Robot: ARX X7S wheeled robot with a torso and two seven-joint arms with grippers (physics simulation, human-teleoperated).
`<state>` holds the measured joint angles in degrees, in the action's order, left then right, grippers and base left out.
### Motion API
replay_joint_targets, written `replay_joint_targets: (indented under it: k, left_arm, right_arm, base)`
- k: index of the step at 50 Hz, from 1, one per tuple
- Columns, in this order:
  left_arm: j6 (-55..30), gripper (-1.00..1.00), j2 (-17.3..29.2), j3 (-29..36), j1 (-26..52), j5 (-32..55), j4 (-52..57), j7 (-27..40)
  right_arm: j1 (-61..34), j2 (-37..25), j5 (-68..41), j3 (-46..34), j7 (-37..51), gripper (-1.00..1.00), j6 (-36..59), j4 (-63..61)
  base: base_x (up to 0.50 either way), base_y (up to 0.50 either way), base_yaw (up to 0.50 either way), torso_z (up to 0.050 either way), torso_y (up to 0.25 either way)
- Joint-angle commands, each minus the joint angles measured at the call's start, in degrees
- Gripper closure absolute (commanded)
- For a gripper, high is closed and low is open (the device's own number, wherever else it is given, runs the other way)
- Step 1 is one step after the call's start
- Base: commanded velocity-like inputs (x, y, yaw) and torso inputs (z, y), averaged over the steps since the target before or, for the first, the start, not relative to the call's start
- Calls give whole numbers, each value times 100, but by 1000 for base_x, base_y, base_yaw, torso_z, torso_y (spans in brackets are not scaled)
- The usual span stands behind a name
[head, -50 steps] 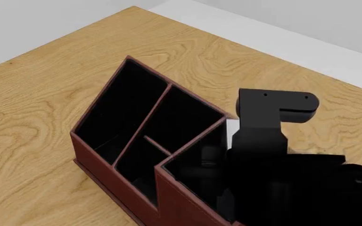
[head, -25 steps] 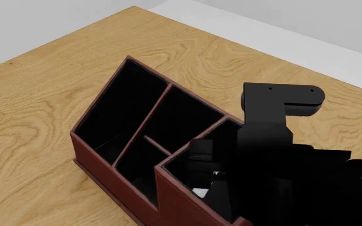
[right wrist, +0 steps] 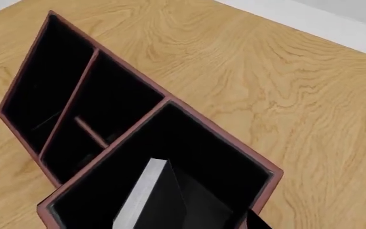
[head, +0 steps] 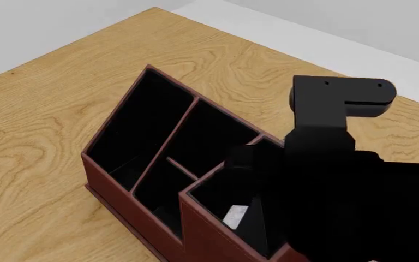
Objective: Pick up the book and place it in the right compartment of the caddy.
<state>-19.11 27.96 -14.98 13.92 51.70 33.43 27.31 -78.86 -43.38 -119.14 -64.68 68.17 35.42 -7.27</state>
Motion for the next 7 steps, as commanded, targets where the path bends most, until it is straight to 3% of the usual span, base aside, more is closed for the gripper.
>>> replay_joint_targets:
  k: [1, 7]
  left_arm:
    - [3, -100, 23, -17, -18, 38, 48, 16]
    - [18, -100, 26, -31, -42, 49, 68, 19]
  right_arm:
    - [-66, -237, 96, 210, 78, -100, -179, -441]
    - [-29, -422, 241, 310, 175, -100, -313, -836]
  base:
    - [0, 0, 0, 0, 0]
    - [0, 0, 0, 0, 0]
